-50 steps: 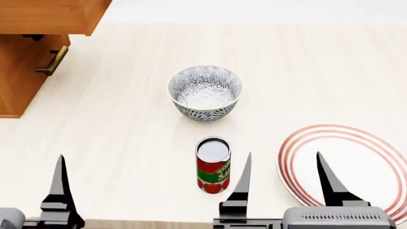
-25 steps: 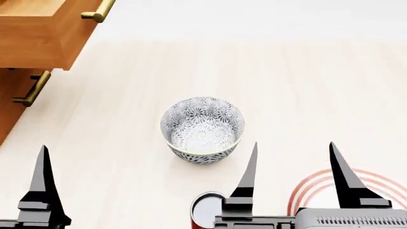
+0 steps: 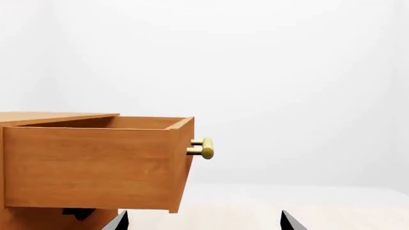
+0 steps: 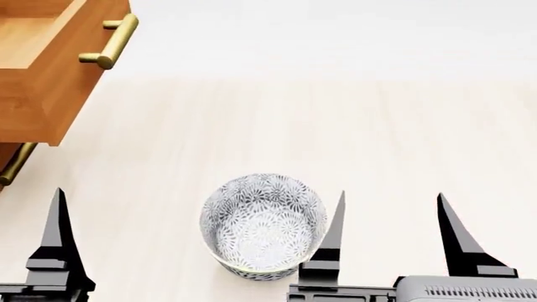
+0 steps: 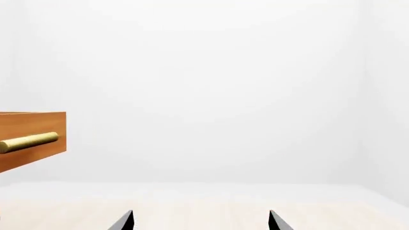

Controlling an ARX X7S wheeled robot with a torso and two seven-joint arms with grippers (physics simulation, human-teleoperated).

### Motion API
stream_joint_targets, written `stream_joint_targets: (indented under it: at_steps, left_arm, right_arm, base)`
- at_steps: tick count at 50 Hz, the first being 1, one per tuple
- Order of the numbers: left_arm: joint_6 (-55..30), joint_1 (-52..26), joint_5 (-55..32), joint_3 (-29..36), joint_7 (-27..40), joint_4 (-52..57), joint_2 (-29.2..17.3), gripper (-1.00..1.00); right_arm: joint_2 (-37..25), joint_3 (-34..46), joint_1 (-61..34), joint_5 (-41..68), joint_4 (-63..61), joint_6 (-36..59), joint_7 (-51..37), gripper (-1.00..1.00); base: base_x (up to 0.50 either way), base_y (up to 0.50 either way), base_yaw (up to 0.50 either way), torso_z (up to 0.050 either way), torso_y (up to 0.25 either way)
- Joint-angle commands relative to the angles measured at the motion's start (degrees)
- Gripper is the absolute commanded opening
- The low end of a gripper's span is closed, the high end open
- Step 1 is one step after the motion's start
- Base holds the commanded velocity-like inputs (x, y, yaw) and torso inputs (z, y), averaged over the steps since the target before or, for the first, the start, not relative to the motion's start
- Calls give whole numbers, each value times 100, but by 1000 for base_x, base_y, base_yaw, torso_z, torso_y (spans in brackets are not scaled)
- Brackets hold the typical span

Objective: Put the ketchup in the top drawer of the cabinet.

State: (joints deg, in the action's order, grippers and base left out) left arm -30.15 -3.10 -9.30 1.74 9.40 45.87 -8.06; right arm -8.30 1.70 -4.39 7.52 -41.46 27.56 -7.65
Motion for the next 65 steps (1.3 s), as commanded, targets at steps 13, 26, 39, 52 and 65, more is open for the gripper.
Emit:
stream_joint_targets:
  at_steps: [13, 26, 39, 52, 65]
  left_arm:
    - [155, 40, -156, -20, 142, -193, -64, 100]
    - [123, 34, -172, 59, 215, -153, -143, 100]
    - [107, 54, -239, 70, 288, -135, -187, 100]
    - [148, -13, -250, 133, 330, -220, -244, 100]
    - [165, -12, -322, 102, 381, -215, -301, 100]
  right_arm:
    - [-74, 5, 144, 108, 360, -493, -77, 100]
    - [-135, 51, 62, 185, 209, -269, -168, 100]
    - [-205, 68, 217, 170, 318, -495, -211, 100]
    - [-234, 70, 148, 278, 398, -538, -233, 100]
    - [-353, 95, 58, 336, 301, -555, -268, 100]
  base:
    - [61, 192, 0, 0, 1]
    - [0, 500, 0, 0, 0]
    - [0, 500, 0, 0, 0]
    - [0, 500, 0, 0, 0]
    - [0, 0, 0, 0, 0]
